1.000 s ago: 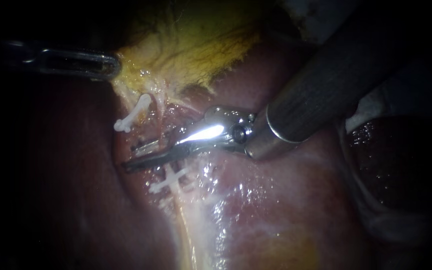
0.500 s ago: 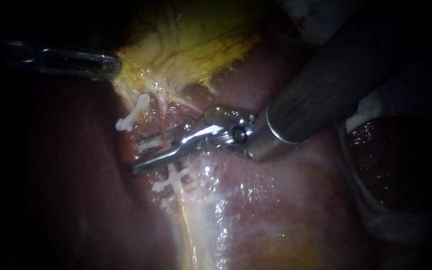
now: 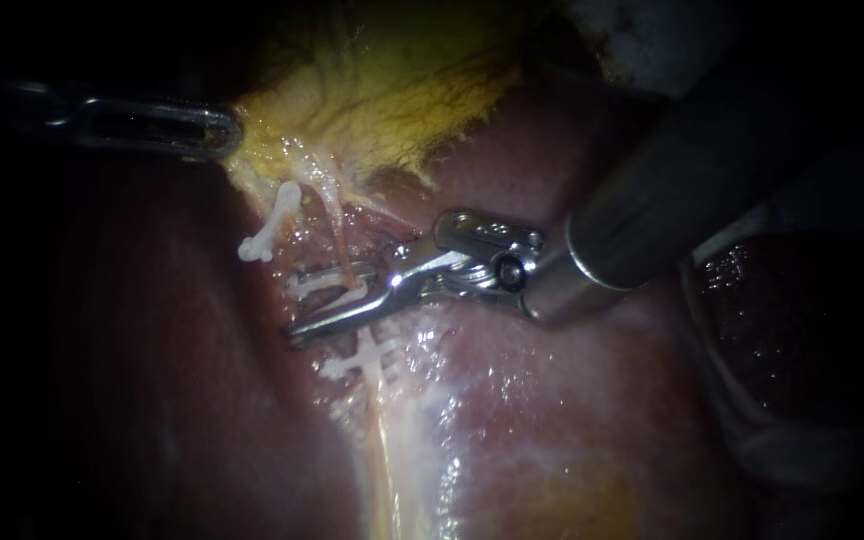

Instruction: Clipping second clip right tube

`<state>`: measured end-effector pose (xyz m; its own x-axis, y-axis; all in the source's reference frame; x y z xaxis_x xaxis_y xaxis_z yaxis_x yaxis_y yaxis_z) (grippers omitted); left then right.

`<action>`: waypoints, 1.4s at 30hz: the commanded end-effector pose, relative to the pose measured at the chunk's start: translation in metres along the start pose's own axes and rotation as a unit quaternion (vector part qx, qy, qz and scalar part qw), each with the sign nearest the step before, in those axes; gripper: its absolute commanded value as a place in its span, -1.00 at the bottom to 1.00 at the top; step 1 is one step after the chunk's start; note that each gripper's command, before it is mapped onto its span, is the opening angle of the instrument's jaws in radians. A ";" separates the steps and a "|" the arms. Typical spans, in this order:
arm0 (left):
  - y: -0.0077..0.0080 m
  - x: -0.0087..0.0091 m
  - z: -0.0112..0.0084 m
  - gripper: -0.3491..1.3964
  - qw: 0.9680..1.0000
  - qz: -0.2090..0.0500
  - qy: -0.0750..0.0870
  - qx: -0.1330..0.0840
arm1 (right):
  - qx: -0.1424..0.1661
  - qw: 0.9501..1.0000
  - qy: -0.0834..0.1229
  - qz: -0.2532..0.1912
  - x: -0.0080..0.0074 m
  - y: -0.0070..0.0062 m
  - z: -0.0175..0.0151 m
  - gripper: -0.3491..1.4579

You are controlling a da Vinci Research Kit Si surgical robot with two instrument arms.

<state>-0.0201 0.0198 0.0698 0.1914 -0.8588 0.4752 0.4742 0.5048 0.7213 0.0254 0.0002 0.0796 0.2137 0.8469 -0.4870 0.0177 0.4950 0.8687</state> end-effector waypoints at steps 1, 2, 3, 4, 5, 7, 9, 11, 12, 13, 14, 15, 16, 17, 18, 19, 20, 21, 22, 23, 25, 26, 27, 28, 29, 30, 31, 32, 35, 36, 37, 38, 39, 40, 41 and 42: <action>0.0000 0.0000 0.0000 -1.00 1.000 0.000 0.000 0.000 | 0.000 1.000 0.000 0.000 0.0002 -0.0001 -0.0002 0.06; 0.0000 0.0000 0.0000 -1.00 1.000 0.000 0.000 0.000 | 0.001 1.000 0.000 -0.002 0.0004 -0.0001 -0.0006 0.06; -0.0001 0.0000 -0.0001 -1.00 1.000 0.000 0.000 0.000 | 0.001 1.000 0.001 -0.001 0.0006 -0.0002 -0.0008 0.06; -0.0001 0.0000 0.0000 -1.00 1.000 0.000 0.000 0.000 | 0.003 1.000 0.000 -0.003 0.0008 -0.0003 -0.0011 0.06; -0.0001 0.0000 0.0000 -1.00 1.000 0.000 0.000 0.000 | 0.003 1.000 0.000 -0.002 0.0011 -0.0003 -0.0015 0.06; -0.0001 0.0000 -0.0001 -1.00 1.000 0.000 0.000 0.000 | 0.005 1.000 0.000 -0.004 0.0014 -0.0004 -0.0020 0.05; -0.0001 0.0000 -0.0001 -1.00 1.000 0.000 0.000 0.000 | 0.008 1.000 -0.002 -0.006 0.0016 -0.0005 -0.0023 0.05; -0.0001 0.0000 -0.0001 -1.00 1.000 0.000 0.000 0.000 | 0.016 1.000 -0.007 -0.009 0.0016 -0.0005 -0.0025 0.05; -0.0001 0.0000 -0.0001 -1.00 1.000 0.000 0.000 0.000 | 0.024 1.000 -0.012 -0.009 0.0016 -0.0005 -0.0025 0.05; -0.0001 0.0000 -0.0001 -1.00 1.000 0.000 0.000 0.000 | 0.031 0.999 -0.017 -0.009 0.0016 -0.0005 -0.0025 0.04; -0.0001 0.0000 -0.0001 -1.00 1.000 0.000 0.000 0.000 | 0.043 0.999 -0.024 -0.015 0.0016 -0.0005 -0.0025 0.03; -0.0001 0.0000 0.0000 -1.00 1.000 0.000 0.000 0.000 | 0.049 0.998 -0.029 -0.016 0.0016 -0.0004 -0.0025 0.02; -0.0001 0.0000 0.0000 -1.00 1.000 0.000 0.000 0.000 | 0.057 0.998 -0.033 -0.020 0.0016 -0.0004 -0.0024 0.02; -0.0001 0.0000 0.0000 -1.00 1.000 0.000 0.000 0.000 | 0.063 0.997 -0.037 -0.020 0.0016 -0.0004 -0.0024 0.02; -0.0001 0.0000 0.0000 -1.00 1.000 0.000 0.000 0.000 | 0.074 0.996 -0.037 -0.021 0.0015 -0.0004 -0.0024 0.02; -0.0001 0.0000 0.0000 -1.00 1.000 0.000 0.000 0.000 | 0.083 0.996 -0.034 -0.022 0.0015 -0.0004 -0.0024 0.02; -0.0001 0.0000 0.0000 -1.00 1.000 0.000 0.000 0.000 | 0.093 0.995 -0.028 -0.022 0.0014 -0.0004 -0.0024 0.02; -0.0001 0.0000 0.0000 -1.00 1.000 0.000 0.000 0.000 | 0.107 0.994 -0.020 -0.023 0.0014 -0.0004 -0.0024 0.02; -0.0001 0.0000 0.0000 -1.00 1.000 0.000 0.000 0.000 | 0.117 0.993 -0.014 -0.023 0.0013 -0.0005 -0.0024 0.02; -0.0001 0.0000 0.0000 -1.00 1.000 0.000 0.000 0.000 | 0.131 0.991 -0.004 -0.022 0.0013 -0.0005 -0.0023 0.01; -0.0001 0.0000 0.0000 -1.00 1.000 0.000 0.000 0.000 | 0.150 0.988 0.009 -0.022 0.0013 -0.0006 -0.0022 0.00; -0.0001 0.0000 0.0000 -1.00 1.000 0.000 0.000 0.000 | 0.159 0.987 0.015 -0.021 0.0013 -0.0007 -0.0021 0.00; -0.0001 0.0000 0.0000 -1.00 1.000 0.000 0.000 0.000 | 0.169 0.985 0.020 -0.021 0.0013 -0.0009 -0.0021 -0.01; -0.0001 0.0000 0.0000 -1.00 1.000 0.000 0.000 0.000 | 0.177 0.984 0.026 -0.020 0.0012 -0.0011 -0.0020 -0.01; -0.0001 0.0000 0.0000 -1.00 1.000 0.000 0.000 0.000 | 0.174 0.984 0.029 -0.019 0.0012 -0.0013 -0.0019 -0.01; -0.0002 0.0000 0.0000 -1.00 1.000 0.000 0.000 0.000 | 0.170 0.985 0.035 -0.021 0.0011 -0.0015 -0.0019 -0.01; -0.0002 0.0000 0.0000 -1.00 1.000 0.000 0.000 0.000 | 0.167 0.985 0.038 -0.020 0.0011 -0.0018 -0.0018 -0.01; -0.0002 0.0000 0.0000 -1.00 1.000 0.000 0.000 0.000 | 0.167 0.985 0.040 -0.020 0.0010 -0.0020 -0.0017 -0.01; -0.0002 0.0000 0.0000 -1.00 1.000 0.000 0.000 0.000 | 0.161 0.986 0.045 -0.014 0.0009 -0.0027 -0.0013 -0.02; -0.0002 0.0000 0.0000 -1.00 1.000 0.000 0.000 0.000 | 0.161 0.986 0.046 -0.014 0.0008 -0.0029 -0.0013 -0.02; -0.0002 0.0000 0.0000 -1.00 1.000 0.000 0.000 0.000 | 0.160 0.986 0.046 -0.011 0.0008 -0.0031 -0.0012 -0.03; -0.0002 0.0000 0.0000 -1.00 1.000 0.000 0.000 0.000 | 0.160 0.986 0.045 -0.008 0.0007 -0.0032 -0.0012 -0.03; -0.0002 -0.0001 0.0000 -1.00 1.000 0.000 0.000 0.000 | 0.161 0.986 0.044 -0.007 0.0007 -0.0033 -0.0012 -0.04; -0.0002 -0.0001 0.0000 -1.00 1.000 0.000 0.000 0.000 | 0.163 0.986 0.041 -0.005 0.0006 -0.0035 -0.0012 -0.05; -0.0002 -0.0001 0.0000 -1.00 1.000 0.000 0.000 0.000 | 0.166 0.985 0.039 -0.005 0.0006 -0.0036 -0.0012 -0.05; -0.0002 -0.0001 0.0000 -1.00 1.000 0.000 0.000 0.000 | 0.167 0.985 0.036 -0.002 0.0005 -0.0038 -0.0013 -0.06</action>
<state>-0.0202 0.0197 0.0697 0.1912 -0.8586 0.4756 0.4745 0.5050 0.7210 0.0241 -0.0011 0.0759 0.1445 0.8626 -0.4849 0.3432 0.4159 0.8421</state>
